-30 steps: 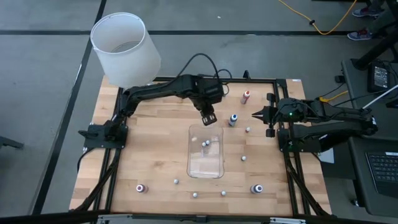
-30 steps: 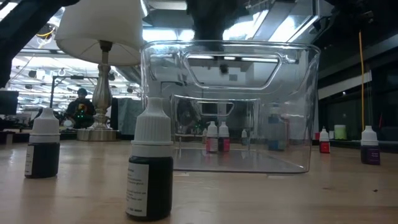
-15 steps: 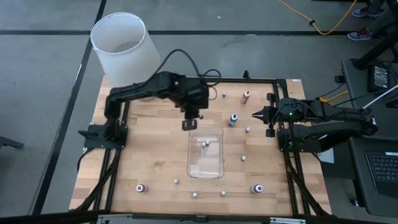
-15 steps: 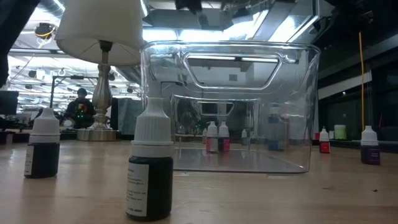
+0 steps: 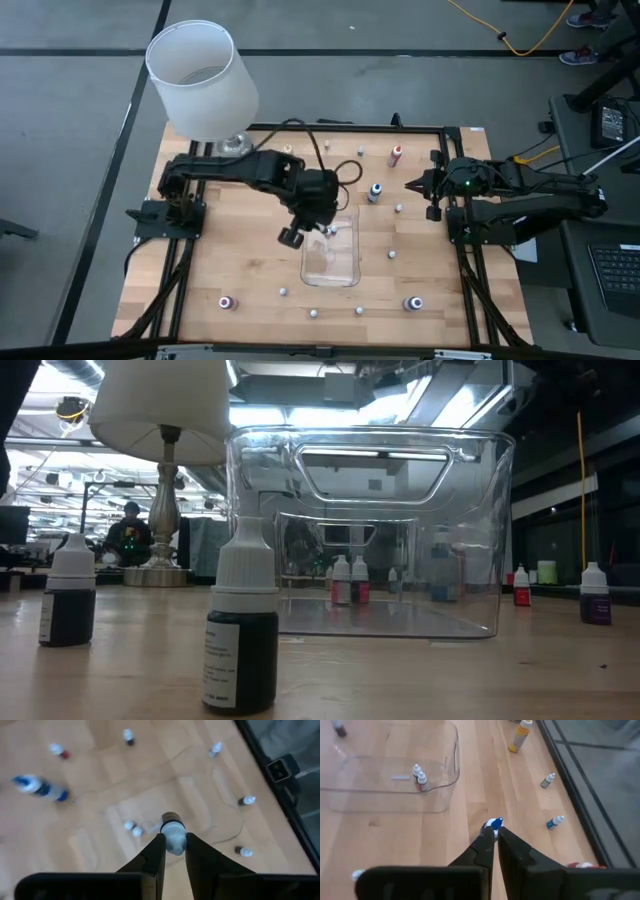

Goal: Pick & Place food coloring
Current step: Put the top small brown food coloring bottle into the transparent container

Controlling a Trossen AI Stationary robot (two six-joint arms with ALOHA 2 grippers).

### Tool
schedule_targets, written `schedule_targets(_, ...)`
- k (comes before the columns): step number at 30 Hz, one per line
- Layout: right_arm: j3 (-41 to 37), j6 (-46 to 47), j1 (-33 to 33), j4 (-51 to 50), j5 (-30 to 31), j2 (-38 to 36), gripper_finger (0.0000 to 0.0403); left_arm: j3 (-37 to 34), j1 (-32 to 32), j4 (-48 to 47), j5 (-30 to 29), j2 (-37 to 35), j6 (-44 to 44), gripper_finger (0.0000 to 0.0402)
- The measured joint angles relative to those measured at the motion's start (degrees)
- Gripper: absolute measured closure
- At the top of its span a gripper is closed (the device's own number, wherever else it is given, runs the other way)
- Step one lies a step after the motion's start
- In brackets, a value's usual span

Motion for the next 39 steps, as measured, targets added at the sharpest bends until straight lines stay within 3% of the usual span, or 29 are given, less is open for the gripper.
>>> schedule_targets(7, 0.0, 5.4, 0.0, -2.0, 0.0, 0.0, 0.0375, -14.4, 0.0, 11.7, 1.4, -0.1, 4.5, 0.0343)
schedule_targets(14, 0.0, 5.4, 0.0, -2.6, 0.0, 0.0, 0.0375, -22.6, 0.8, 19.6, -3.1, 0.0, -0.9, 0.0343)
schedule_targets(23, 0.0, 5.2, 0.0, -2.5, 0.0, 0.0, 0.0375, -22.9, 2.1, 19.0, -11.1, 1.8, -6.0, 0.0343)
schedule_targets(39, 0.0, 4.0, 0.0, -2.1, 0.0, 0.0, 0.0375, -22.9, 3.6, 17.4, -10.5, 8.1, -10.6, 0.0343)
